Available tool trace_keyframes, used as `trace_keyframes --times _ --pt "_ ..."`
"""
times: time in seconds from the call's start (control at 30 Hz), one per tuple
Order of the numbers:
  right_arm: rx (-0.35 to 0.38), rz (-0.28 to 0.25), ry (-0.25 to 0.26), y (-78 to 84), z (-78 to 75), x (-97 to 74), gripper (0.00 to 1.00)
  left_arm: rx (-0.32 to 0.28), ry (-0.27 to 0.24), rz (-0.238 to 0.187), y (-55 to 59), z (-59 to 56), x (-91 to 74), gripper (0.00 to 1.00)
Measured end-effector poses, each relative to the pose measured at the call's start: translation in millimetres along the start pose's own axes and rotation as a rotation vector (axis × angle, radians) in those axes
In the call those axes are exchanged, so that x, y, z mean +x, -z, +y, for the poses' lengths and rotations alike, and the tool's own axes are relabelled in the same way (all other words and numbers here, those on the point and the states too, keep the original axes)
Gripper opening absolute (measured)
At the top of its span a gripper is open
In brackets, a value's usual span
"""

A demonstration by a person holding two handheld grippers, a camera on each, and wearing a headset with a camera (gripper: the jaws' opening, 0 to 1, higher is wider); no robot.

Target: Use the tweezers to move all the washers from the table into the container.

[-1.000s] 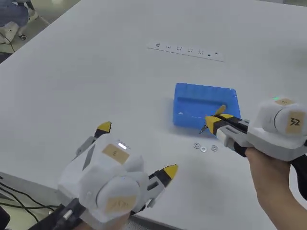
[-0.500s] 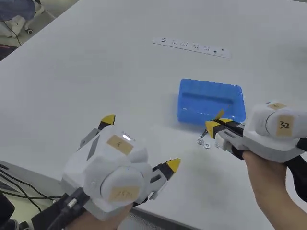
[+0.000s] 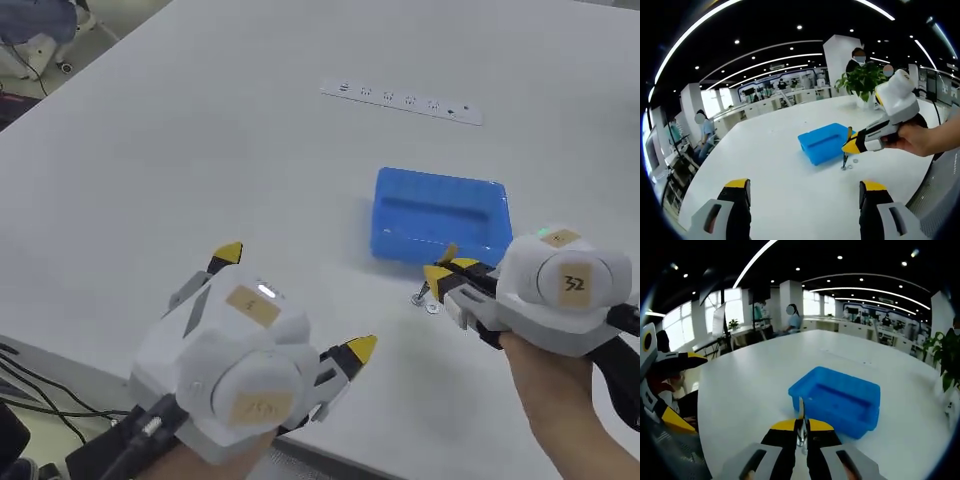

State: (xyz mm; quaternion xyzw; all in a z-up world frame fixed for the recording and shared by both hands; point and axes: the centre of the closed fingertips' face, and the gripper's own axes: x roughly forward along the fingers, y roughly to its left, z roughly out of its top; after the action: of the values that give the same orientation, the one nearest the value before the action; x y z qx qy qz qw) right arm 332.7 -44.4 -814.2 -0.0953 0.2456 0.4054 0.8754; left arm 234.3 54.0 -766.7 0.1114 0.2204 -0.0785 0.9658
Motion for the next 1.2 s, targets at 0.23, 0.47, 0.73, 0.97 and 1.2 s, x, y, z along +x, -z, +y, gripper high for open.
trace_keyframes --times 0.23,0.47,0.73,0.97,1.2 --pt "-0.008 0.005 0.003 -0.2 -0.2 -0.1 0.03 -0.001 -0.003 0.002 0.8 0.9 -0.4 0.92" --pt "-0.004 -0.001 0.007 -0.6 -2.1 -0.9 0.03 0.009 0.004 0.010 2.7 -1.0 -0.2 0.91" --pt "0.034 -0.066 0.014 -30.1 -7.0 -8.9 0.03 0.006 0.002 0.014 3.6 0.1 -0.6 0.91" --pt "0.023 -0.028 0.008 -16.3 -2.4 -5.7 0.03 0.005 0.005 0.017 3.8 -0.4 -0.7 0.91" --pt "0.032 -0.013 0.002 -6.0 -1.9 -3.2 0.03 0.007 0.009 0.021 4.2 -1.3 -0.6 0.91"
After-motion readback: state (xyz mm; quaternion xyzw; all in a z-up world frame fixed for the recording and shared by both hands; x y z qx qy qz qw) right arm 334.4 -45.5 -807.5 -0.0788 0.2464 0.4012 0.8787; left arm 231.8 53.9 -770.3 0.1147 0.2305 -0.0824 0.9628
